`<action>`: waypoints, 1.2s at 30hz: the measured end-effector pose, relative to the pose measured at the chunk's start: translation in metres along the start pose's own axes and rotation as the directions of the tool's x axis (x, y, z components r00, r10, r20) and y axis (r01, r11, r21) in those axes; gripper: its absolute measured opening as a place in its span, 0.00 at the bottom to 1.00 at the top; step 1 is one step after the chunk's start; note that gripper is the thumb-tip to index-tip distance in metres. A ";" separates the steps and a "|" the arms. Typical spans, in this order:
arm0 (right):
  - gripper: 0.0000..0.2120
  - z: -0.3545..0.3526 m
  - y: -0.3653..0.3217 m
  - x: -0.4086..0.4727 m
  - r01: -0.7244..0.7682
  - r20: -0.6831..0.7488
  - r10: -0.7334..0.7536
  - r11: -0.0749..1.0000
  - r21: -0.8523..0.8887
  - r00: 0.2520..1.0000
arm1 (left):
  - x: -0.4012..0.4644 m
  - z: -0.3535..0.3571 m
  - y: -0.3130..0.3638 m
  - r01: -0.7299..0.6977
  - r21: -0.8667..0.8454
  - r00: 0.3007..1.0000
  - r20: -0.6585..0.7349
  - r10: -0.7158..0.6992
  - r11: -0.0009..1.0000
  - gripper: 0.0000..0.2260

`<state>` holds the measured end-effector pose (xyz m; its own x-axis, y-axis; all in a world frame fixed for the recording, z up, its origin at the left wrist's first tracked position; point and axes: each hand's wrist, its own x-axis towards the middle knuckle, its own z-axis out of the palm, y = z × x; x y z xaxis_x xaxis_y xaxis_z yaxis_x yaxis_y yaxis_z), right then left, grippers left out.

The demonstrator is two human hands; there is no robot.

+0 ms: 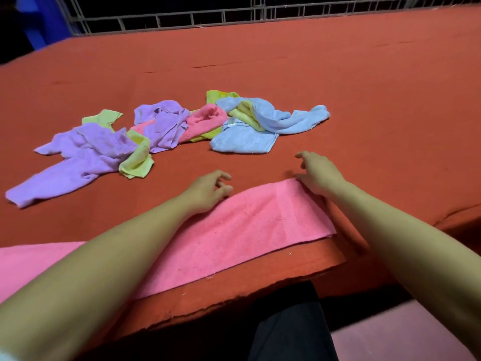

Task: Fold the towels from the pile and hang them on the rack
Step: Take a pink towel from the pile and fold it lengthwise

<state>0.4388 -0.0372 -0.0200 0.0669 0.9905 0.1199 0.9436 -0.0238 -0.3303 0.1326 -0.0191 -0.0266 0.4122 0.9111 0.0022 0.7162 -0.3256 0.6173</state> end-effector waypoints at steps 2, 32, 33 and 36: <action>0.24 0.010 -0.018 -0.007 0.096 -0.082 -0.097 0.995 -0.025 0.992 | -0.024 -0.012 -0.019 0.003 -0.018 0.999 -0.045 -0.004 1.000 0.12; 0.23 0.051 -0.179 -0.059 0.559 0.220 -0.615 0.784 0.269 0.757 | -0.172 -0.109 -0.137 0.064 0.032 0.992 -0.115 -0.060 0.997 0.14; 0.22 0.050 -0.182 -0.057 0.535 0.215 -0.594 0.798 0.277 0.775 | -0.170 -0.111 -0.138 0.071 -0.040 0.985 -0.152 -0.076 0.997 0.13; 0.20 0.048 -0.190 -0.047 0.489 0.242 -0.537 0.840 0.235 0.808 | -0.162 -0.121 -0.140 0.085 -0.144 0.964 -0.237 -0.118 0.986 0.10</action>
<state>0.2411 -0.0730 -0.0083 -0.5315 0.8457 0.0476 0.7495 0.4957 -0.4388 -0.1022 -0.0910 -0.0183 0.1800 0.9768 0.1158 0.6598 -0.2072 0.7224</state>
